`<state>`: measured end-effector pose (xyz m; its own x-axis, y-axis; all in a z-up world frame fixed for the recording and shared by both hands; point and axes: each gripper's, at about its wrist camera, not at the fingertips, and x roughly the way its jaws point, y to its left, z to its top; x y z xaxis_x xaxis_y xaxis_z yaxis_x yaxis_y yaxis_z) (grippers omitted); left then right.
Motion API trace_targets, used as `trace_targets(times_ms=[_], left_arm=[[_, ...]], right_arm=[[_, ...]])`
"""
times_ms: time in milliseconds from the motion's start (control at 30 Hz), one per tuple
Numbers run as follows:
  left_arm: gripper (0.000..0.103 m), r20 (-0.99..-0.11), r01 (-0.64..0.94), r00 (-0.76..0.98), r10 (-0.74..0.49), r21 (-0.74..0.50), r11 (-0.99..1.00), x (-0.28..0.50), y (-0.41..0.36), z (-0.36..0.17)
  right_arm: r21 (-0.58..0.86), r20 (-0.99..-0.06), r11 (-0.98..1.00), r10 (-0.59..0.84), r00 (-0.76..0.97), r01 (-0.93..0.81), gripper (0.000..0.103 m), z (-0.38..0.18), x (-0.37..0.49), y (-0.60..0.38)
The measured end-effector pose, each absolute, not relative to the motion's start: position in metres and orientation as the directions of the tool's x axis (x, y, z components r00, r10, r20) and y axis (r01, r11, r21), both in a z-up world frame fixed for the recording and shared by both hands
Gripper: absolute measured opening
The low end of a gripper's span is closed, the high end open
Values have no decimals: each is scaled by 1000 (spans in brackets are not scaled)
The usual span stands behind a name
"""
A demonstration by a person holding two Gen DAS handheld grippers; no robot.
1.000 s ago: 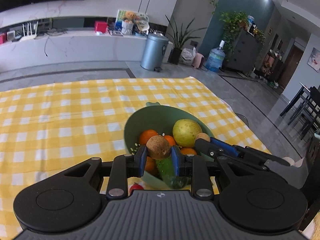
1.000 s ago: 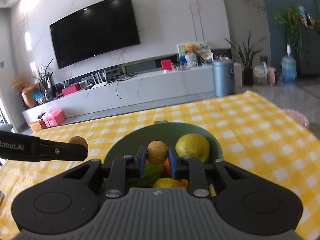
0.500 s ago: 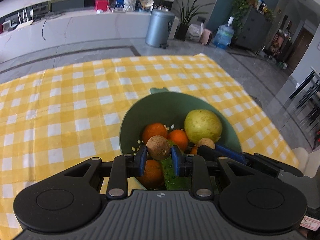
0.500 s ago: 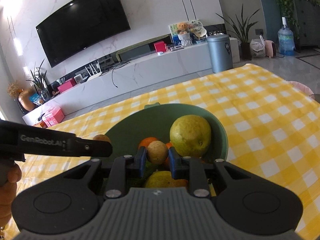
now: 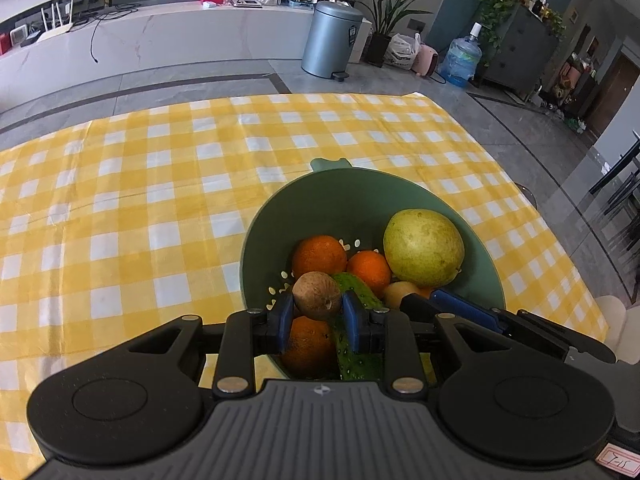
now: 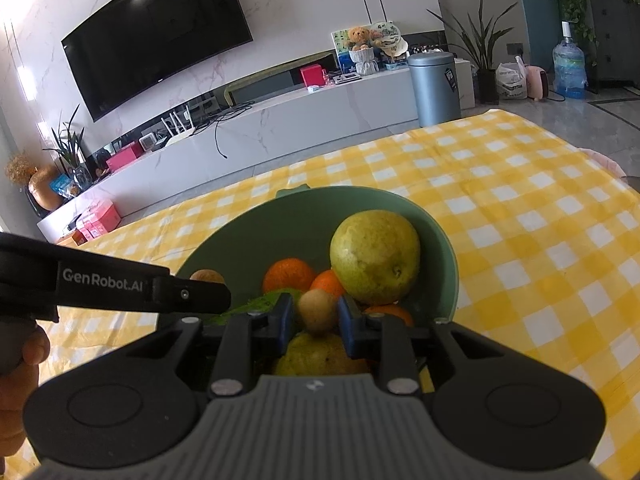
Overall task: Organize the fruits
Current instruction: 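Lower both longans into the green bowl and open both tools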
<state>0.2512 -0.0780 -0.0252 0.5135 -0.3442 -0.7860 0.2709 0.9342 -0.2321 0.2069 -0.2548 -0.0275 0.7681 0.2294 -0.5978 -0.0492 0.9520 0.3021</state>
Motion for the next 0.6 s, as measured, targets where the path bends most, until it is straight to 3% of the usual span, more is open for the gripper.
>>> trace_targets(times_ms=[600], left_arm=[[32, -758, 261, 566, -325, -209, 942, 238, -71, -6]], right_arm=[[318, -554, 947, 224, 802, -45, 31, -21, 198, -254]])
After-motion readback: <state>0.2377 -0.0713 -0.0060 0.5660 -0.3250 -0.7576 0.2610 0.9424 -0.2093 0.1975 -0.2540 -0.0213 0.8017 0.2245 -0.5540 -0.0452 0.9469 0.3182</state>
